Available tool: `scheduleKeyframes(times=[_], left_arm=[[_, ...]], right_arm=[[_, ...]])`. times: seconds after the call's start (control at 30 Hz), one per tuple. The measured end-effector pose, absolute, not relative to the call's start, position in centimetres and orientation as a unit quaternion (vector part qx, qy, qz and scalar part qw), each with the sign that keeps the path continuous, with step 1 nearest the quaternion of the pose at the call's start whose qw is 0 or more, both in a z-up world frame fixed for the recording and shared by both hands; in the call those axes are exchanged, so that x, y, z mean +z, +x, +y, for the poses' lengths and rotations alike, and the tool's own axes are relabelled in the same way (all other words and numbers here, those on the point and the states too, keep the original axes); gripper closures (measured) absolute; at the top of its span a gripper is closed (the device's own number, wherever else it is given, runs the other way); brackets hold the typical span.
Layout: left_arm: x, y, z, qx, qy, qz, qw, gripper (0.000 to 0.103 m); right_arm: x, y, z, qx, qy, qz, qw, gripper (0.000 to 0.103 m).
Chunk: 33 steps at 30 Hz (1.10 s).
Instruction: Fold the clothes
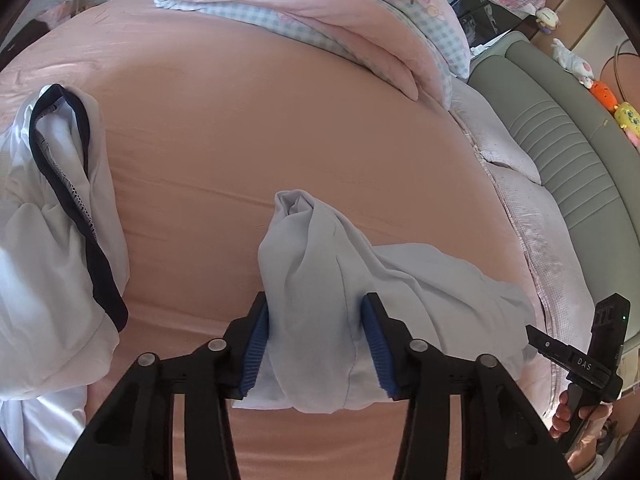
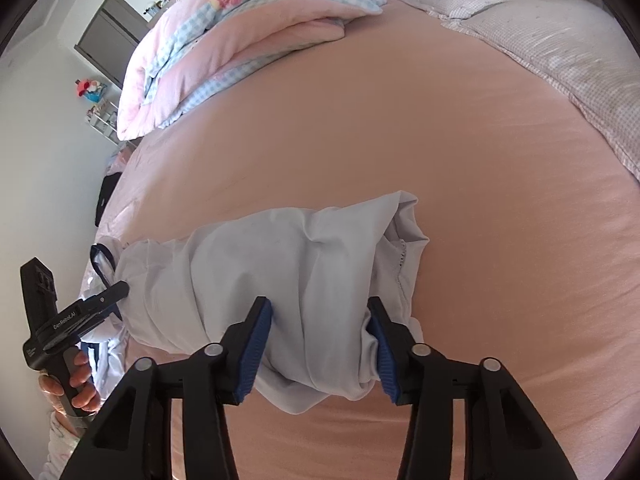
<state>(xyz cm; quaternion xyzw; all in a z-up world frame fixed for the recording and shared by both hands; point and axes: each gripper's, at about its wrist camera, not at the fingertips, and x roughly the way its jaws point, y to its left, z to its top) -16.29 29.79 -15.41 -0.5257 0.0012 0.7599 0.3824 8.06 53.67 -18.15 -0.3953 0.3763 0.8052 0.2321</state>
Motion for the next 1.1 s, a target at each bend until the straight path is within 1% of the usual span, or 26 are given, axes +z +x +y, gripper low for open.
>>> scheduleKeyframes(times=[0.1,0.17,0.2,0.23,0.27,0.5,1.0,1.1], left_arm=[[-15.9,-16.2,29.6,0.759,-0.53,-0.004,0.377,0.079],[-15.9,-15.8,29.4,0.764,-0.523,0.0,0.377,0.085],[-15.8,-15.6,29.2,0.767,-0.52,0.002,0.376,0.087],[-15.8,-15.4,29.1,0.768,-0.517,0.003,0.377,0.088],[-15.8,-15.1,28.8,0.769,-0.516,0.003,0.378,0.089],[-15.8,-13.5,27.2,0.771,-0.506,0.0,0.387,0.091],[-16.6,-11.8,25.3,0.772,-0.501,0.001,0.39,0.091],[-16.9,-11.5,25.3,0.775,-0.499,0.009,0.388,0.091]], right_arm=[[-18.1,8.5,53.1,0.811,-0.388,0.37,0.234,0.065],[-18.1,8.8,52.8,0.816,-0.384,0.358,0.243,0.079],[-18.0,8.9,52.7,0.818,-0.382,0.353,0.246,0.082],[-18.0,9.1,52.5,0.82,-0.38,0.351,0.247,0.088],[-18.0,9.3,52.4,0.821,-0.377,0.349,0.247,0.09],[-18.4,10.7,51.2,0.833,-0.372,0.34,0.229,0.091],[-18.4,11.7,49.1,0.839,-0.387,0.297,0.242,0.091],[-18.6,11.7,48.9,0.84,-0.389,0.293,0.24,0.09]])
